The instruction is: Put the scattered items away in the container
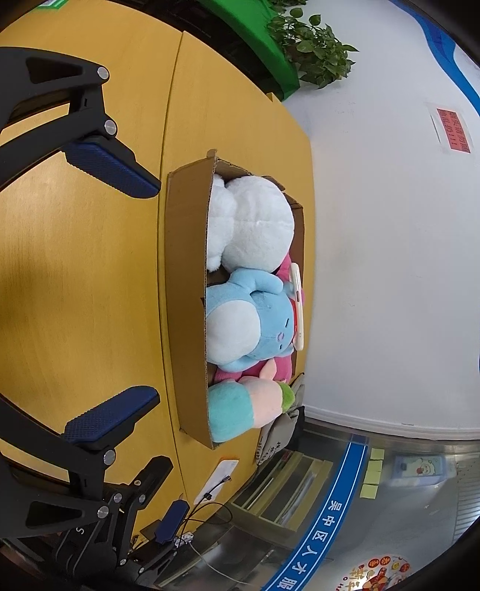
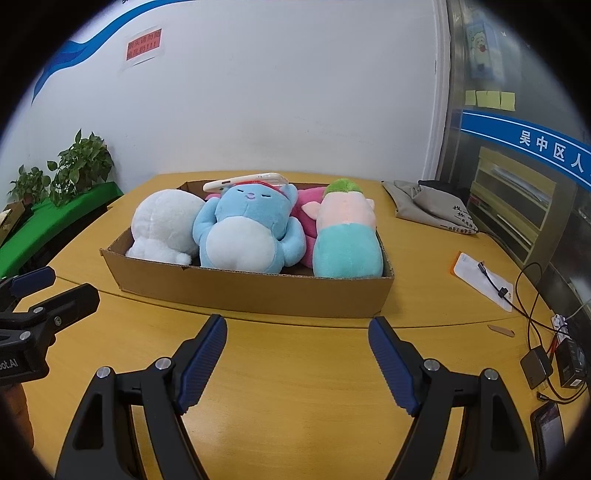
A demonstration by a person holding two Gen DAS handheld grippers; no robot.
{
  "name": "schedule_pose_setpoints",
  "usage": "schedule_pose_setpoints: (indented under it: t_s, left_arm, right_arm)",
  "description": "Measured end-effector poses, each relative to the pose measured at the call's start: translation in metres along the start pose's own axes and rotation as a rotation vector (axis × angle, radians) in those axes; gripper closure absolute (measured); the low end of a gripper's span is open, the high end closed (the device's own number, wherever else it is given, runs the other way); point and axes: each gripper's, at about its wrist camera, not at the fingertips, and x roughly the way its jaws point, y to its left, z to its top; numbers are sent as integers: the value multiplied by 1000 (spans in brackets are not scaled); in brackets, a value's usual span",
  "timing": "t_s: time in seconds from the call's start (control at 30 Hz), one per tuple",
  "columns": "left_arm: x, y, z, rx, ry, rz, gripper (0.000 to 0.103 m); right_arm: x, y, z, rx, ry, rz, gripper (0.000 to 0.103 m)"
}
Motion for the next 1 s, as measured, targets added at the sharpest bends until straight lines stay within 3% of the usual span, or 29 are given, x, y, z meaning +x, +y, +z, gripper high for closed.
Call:
schedule_pose_setpoints:
  t_s: [1.0]
  left_arm:
    - [19,-1,-3,8,24,9,0]
  right_arm:
    - [14,-8,-4,8,24,-21,24]
